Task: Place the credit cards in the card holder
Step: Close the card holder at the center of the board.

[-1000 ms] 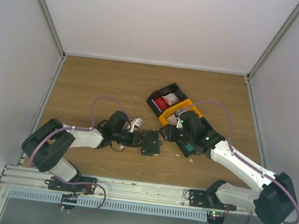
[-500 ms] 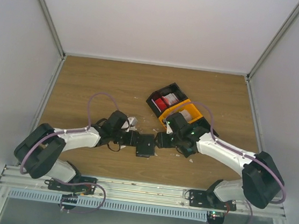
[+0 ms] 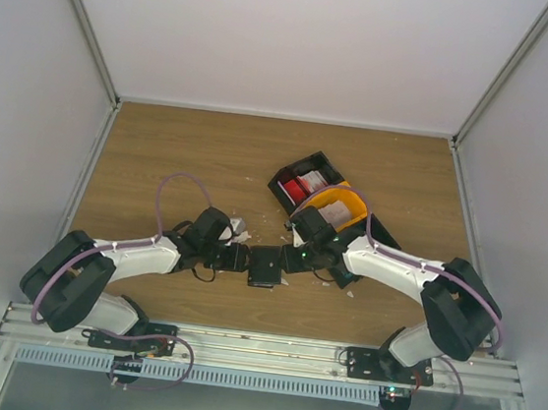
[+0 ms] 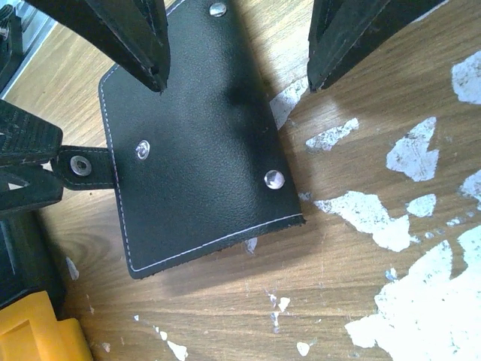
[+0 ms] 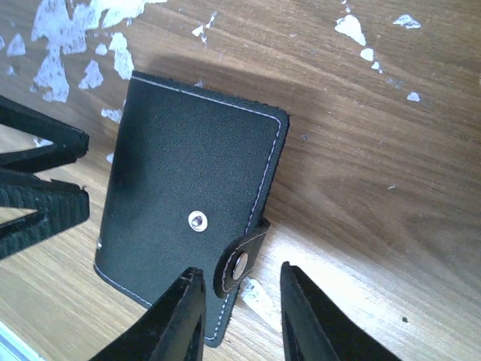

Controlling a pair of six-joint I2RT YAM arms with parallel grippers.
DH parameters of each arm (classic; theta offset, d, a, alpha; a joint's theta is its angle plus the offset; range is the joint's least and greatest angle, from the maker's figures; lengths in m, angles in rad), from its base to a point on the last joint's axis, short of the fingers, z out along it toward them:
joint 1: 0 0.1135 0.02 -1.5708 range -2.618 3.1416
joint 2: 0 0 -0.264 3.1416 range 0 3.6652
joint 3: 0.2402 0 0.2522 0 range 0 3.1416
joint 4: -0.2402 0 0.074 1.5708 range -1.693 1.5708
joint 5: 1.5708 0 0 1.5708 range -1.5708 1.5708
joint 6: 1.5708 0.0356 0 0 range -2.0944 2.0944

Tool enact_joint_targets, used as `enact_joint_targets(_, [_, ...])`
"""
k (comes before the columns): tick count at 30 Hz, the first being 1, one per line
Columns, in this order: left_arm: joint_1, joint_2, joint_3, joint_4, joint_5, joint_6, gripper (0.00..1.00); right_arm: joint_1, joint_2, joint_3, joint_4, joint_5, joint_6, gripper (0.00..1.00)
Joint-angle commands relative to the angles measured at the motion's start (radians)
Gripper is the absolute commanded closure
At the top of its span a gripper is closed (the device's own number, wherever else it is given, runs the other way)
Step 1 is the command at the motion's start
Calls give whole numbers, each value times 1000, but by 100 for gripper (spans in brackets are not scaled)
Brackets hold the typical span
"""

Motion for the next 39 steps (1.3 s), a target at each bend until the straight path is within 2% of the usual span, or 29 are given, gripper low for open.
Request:
enact_joint_targets(1, [-2,9,-16,38,6,-6,48,12,13,21,3,12,4,74])
enact_joint_targets(15, [-4,7,-24,37,7,-5,50,14,2,18,9,40,21,99])
enact_joint_targets(23, [-5,-16,-47,59,12,-13,48,14,-15,-4,72,23,6,100])
enact_joint_targets(30, [-5,-66,-124,158,20,-77,40,14,-32,-9,124,3,-27,99])
enact_joint_targets(39, [-5,-137,-183,204,3,-121,30,30,-39,-32,153,1,-50,99])
